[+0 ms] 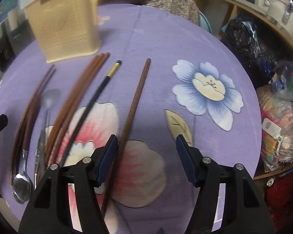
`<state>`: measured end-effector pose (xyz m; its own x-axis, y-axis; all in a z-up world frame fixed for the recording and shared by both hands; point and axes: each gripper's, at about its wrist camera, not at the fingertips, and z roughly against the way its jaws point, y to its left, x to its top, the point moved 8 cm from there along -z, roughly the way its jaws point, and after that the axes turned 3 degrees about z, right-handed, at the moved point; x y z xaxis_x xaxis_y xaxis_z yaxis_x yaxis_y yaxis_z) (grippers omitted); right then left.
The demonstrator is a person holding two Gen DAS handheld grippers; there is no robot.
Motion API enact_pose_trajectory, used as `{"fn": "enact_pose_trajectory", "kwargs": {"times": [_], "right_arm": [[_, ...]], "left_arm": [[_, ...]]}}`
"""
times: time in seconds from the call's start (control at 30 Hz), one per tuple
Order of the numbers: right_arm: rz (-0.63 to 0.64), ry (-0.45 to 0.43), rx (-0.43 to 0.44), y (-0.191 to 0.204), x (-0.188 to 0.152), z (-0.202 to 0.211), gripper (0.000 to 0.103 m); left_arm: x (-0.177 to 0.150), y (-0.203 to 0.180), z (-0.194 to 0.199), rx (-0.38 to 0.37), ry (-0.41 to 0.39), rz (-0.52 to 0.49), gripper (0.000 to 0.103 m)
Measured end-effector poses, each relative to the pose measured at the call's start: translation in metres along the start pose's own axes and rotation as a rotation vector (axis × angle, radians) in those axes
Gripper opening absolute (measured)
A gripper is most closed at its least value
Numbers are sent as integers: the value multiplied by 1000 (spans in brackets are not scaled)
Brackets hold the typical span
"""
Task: Organize utensils
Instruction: 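Grasp a brown wooden chopstick with the left tool while the right tool grasps another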
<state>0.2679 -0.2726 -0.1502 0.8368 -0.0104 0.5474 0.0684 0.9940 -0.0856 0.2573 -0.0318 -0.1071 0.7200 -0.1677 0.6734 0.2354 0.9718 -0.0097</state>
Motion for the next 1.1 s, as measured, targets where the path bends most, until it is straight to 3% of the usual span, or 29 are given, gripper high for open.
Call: {"fn": "enact_pose_trajectory", "kwargs": {"times": [0.13, 0.27, 0.43, 0.57, 0.93, 1.1], "right_arm": [[-12, -5, 2, -9, -2, -1, 62], [-23, -25, 7, -9, -3, -1, 62], [-29, -32, 18, -10, -4, -2, 63], [-31, -35, 23, -10, -4, -3, 63], [-15, -37, 39, -11, -5, -5, 64], [-9, -32, 86, -6, 13, -17, 63]], "left_arm": [[6, -7, -9, -50, 32, 14, 86], [20, -9, -28, -73, 80, 67, 66], [27, -16, -44, -82, 113, 80, 57], [23, -20, -56, -62, 145, 65, 44], [30, -19, -65, -36, 157, -28, 38], [41, -14, -73, -46, 175, 9, 38]]}}
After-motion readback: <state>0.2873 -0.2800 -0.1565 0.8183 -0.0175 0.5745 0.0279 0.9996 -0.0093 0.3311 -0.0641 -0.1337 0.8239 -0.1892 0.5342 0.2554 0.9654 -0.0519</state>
